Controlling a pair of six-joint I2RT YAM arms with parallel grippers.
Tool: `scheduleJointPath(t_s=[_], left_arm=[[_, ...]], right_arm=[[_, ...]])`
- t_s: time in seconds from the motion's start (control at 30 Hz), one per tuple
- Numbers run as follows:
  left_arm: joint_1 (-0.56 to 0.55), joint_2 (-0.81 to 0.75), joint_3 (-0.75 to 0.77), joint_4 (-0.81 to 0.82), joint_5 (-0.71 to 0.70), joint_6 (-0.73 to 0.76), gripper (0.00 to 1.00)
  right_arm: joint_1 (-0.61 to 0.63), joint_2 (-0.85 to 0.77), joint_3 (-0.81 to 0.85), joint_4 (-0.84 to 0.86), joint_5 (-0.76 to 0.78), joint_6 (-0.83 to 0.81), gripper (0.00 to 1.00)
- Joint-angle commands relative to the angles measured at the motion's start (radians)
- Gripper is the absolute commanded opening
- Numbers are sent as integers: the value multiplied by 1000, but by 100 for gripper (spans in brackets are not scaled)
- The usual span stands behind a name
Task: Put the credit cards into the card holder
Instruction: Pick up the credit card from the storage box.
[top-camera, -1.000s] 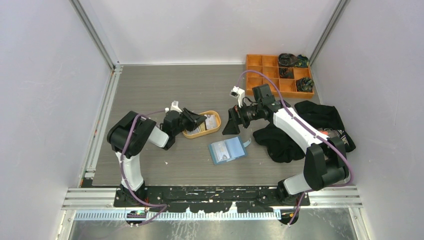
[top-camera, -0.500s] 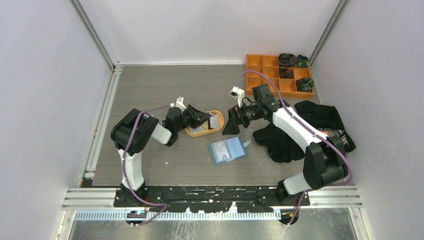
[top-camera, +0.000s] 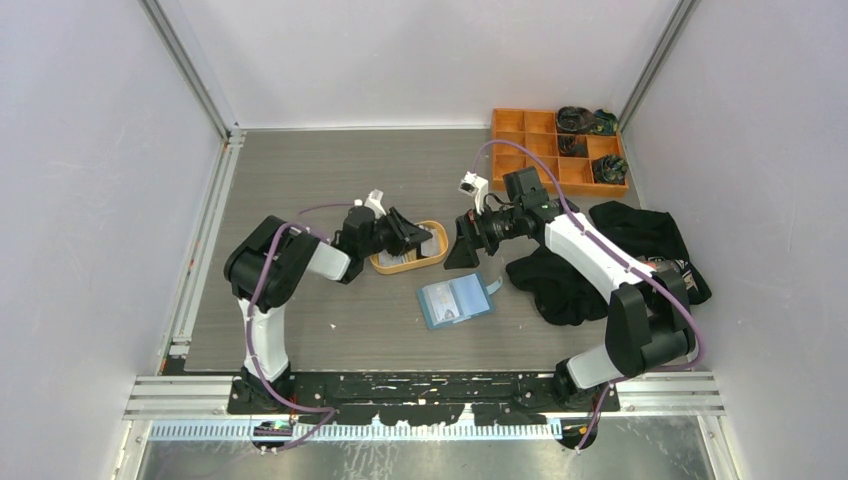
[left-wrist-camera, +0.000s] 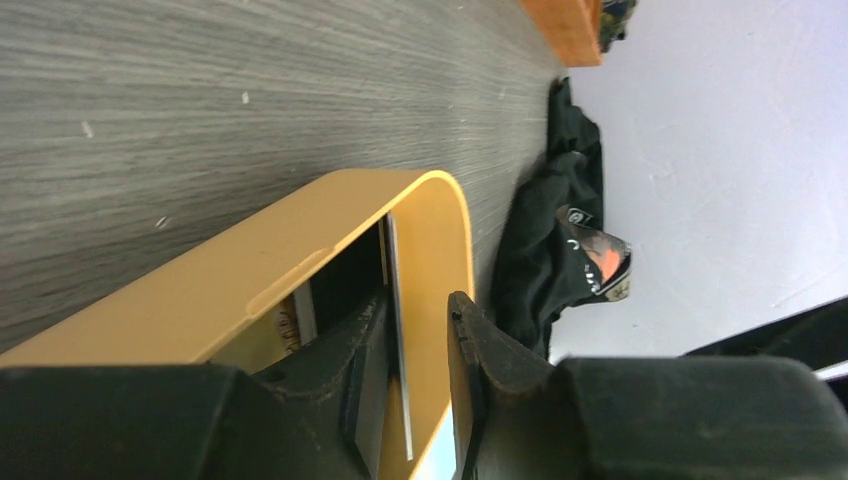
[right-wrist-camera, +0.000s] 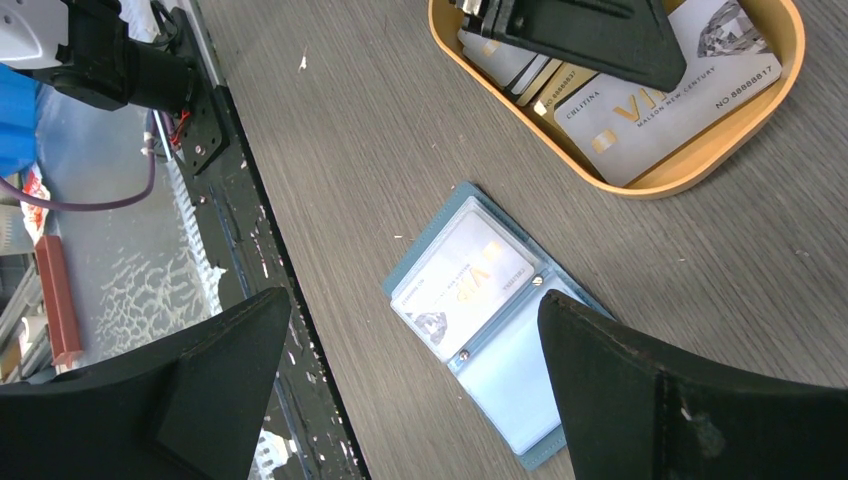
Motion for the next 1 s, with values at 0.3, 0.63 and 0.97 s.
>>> scheduleJointPath(t_s=[0.3, 0.63, 0.97], left_arm=[[-19, -68, 101, -317, -21, 164, 28], [-30, -20, 158, -311, 51, 149, 27], [-29, -47, 145, -278, 96, 211, 25]], right_arm=[[0, -10, 41, 0, -25, -18, 99], [1, -8, 45, -5, -28, -22, 99], [-1, -9, 47, -9, -29, -24, 99]])
